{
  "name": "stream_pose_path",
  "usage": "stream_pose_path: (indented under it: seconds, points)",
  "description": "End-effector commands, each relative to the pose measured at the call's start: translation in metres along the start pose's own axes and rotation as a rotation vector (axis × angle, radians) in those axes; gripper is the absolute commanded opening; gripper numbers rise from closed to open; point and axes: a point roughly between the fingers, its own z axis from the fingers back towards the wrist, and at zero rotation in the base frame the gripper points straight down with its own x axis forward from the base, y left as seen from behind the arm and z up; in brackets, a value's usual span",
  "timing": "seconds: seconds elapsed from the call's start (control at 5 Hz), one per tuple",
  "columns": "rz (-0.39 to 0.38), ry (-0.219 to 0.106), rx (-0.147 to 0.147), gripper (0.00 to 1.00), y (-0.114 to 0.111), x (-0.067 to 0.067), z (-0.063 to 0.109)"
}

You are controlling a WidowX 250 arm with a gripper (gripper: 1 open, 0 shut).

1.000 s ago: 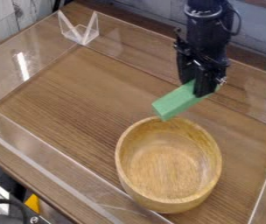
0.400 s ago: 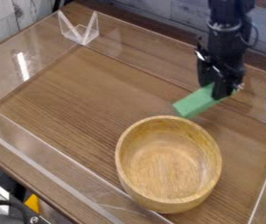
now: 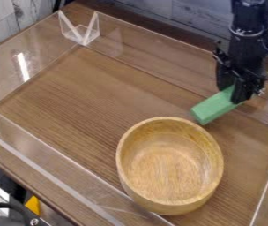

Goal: Remove the green block from inside the brown bowl and put it on the table

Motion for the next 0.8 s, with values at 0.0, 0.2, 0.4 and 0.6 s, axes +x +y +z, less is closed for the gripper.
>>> stream_pose_path:
  seconds: [0.0, 0.2, 0.4, 0.6]
  points:
    - [-0.014, -0.056, 0.032, 0.00, -0.0001, 0.0085, 0.0169]
    - [-0.017, -0.057, 0.039, 0.00, -0.0011, 0.0067, 0.0155]
    - [-0.020, -0.060, 0.046, 0.00, -0.0029, 0.0022, 0.0113]
    - [-0.024, -0.065, 0.051, 0.00, -0.0045, -0.0011, 0.0079]
